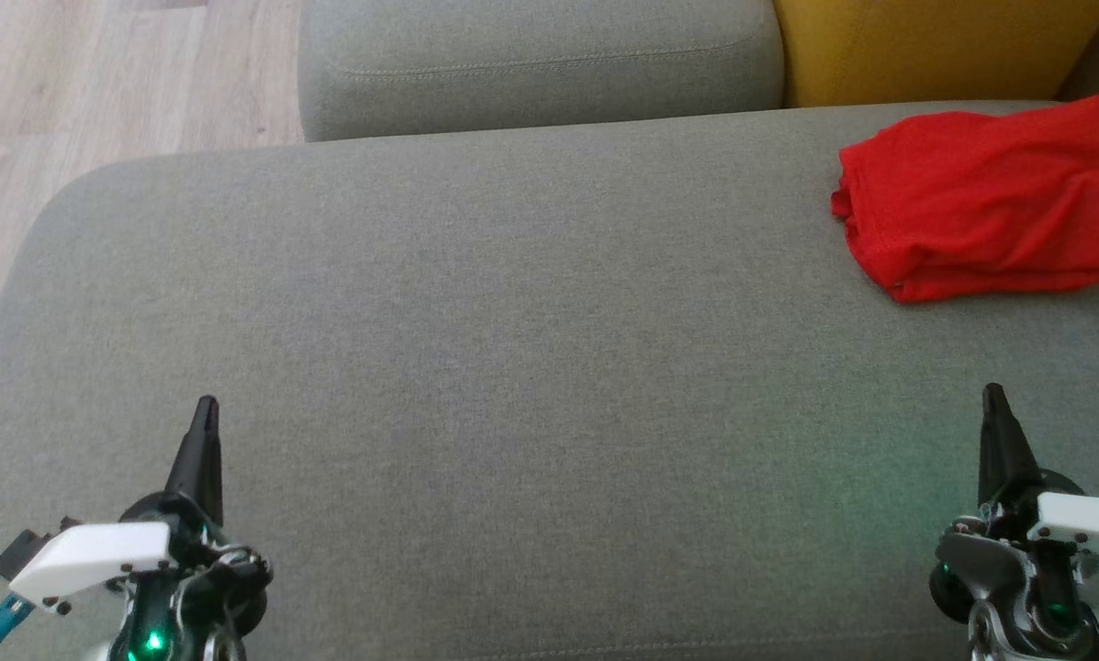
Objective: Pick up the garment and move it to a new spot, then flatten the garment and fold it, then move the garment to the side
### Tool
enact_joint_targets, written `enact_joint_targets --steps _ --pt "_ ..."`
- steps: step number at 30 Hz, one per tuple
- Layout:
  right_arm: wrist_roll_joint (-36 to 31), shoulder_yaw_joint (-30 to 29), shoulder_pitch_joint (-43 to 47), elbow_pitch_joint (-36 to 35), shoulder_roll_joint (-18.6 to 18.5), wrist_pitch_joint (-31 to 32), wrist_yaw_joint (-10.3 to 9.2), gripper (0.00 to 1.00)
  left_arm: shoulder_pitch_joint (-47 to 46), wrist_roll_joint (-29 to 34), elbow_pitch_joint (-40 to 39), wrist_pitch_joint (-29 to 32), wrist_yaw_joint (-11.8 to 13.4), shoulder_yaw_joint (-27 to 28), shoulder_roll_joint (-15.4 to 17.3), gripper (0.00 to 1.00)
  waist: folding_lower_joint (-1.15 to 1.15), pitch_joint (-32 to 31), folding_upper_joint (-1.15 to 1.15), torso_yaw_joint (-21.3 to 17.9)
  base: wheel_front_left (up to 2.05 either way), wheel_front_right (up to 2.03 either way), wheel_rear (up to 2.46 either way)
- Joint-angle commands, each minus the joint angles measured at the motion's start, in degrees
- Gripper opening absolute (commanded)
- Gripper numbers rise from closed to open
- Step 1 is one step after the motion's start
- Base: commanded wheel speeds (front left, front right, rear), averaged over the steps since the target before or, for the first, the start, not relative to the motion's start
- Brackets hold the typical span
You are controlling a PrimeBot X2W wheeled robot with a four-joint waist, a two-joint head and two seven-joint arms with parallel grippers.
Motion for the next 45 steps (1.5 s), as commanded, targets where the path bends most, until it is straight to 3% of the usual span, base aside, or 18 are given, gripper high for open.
enact_joint_targets --steps 1,45 --pt "0.0 1.0 -2.8 -1.7 -0.8 0.4 -0.04 0.00 -3.0 0.1 -1.5 0.3 -0.4 2.4 0.4 0.00 0.00 0.0 0.00 0.0 0.00 0.00 0.00" --pt "-0.5 0.4 -2.8 -1.7 -0.4 0.9 -0.04 0.00 -3.1 0.6 -1.5 0.8 -0.4 3.0 0.0 0.00 0.00 0.0 0.00 0.0 0.00 0.00 0.00"
